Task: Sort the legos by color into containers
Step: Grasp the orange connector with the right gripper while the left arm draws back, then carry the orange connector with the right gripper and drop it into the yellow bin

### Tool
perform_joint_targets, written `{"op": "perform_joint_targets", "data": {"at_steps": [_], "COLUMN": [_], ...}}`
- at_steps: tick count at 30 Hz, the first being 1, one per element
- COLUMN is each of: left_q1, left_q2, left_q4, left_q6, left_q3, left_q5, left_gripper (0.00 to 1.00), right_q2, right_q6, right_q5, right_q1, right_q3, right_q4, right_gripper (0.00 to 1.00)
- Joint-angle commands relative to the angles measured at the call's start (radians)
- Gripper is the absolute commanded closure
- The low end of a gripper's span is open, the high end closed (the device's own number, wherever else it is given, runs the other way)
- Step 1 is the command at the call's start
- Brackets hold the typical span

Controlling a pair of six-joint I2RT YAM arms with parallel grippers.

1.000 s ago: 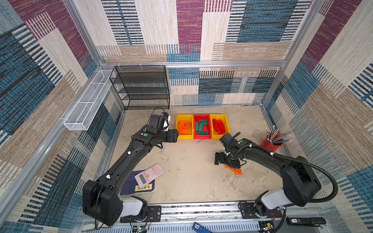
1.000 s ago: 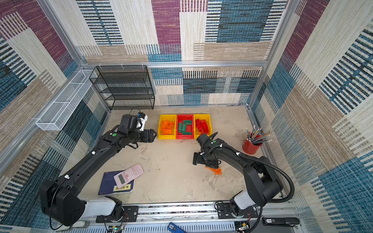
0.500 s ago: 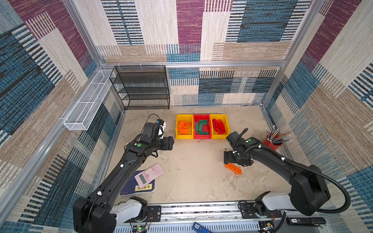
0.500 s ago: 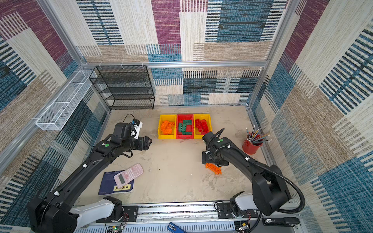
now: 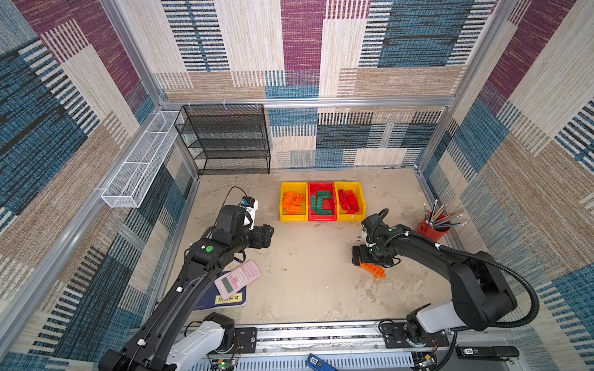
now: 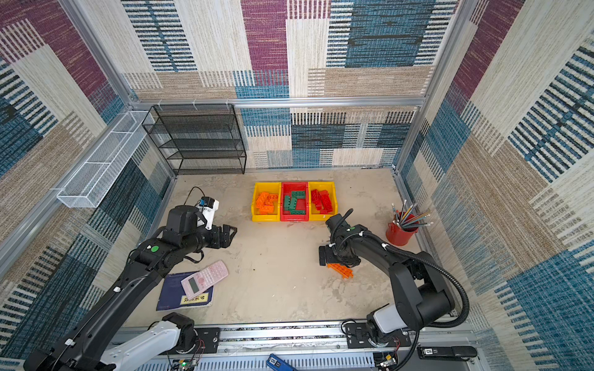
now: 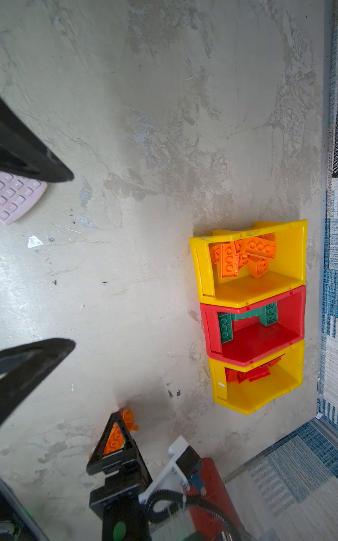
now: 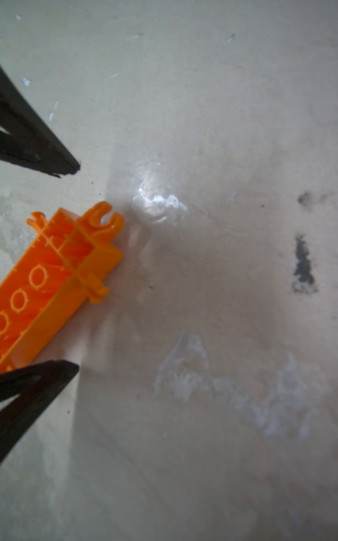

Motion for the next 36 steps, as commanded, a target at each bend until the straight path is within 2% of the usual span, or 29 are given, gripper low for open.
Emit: {"op": "perform_joint_targets", "data": {"at_steps": [1, 11, 15, 20, 24, 27, 34, 36], "left_q1": [0.001, 0.001, 0.001, 0.001, 0.001, 0.001, 0.001, 0.001], "left_q2": [-0.022, -0.058, -0.071, -0.083, -0.101, -0.094, -0.060, -0.055], "left_q4": [-0.026, -0.038, -0.040, -0.051, -0.050, -0.045, -0.047, -0.050], "left_q6": [0.017, 0.050, 0.049, 0.057, 0.058, 0.057, 0.060, 0.060], "left_q3": [-0.014, -0.035, -0.037, -0.035, -0.044, -0.041, -0.013, -0.006], "left_q5": [-0.014, -0.037, -0.033, -0.048, -0.067, -0.068, -0.071, -0.073], "left_gripper": [0.16, 0.15, 0.15, 0.16, 0.15, 0.15, 0.15, 0.15], "right_q2": [-0.005, -0.042, -0.046, -0.013, 0.032, 0.044, 0.074, 0.072], "right_q6": [0.013, 0.287, 0.303, 0.309, 0.323, 0.325, 0.323, 0.329], "right_q5": [-0.098, -0.101, -0.063, -0.040, 0.026, 0.042, 0.038, 0.036], "right_q1": [0.012, 0.219, 0.237, 0.276, 0.298, 0.298, 0.297, 0.298], "right_q3": [0.008, 0.027, 0.002, -0.048, -0.022, 0.006, -0.007, 0.005], "right_q4": [-0.003, -0.146, -0.184, -0.177, -0.173, -0.156, -0.138, -0.143], "right_gripper": [0.00, 0.00, 0.01, 0.13, 0.19, 0.28, 0.65, 0.73]}}
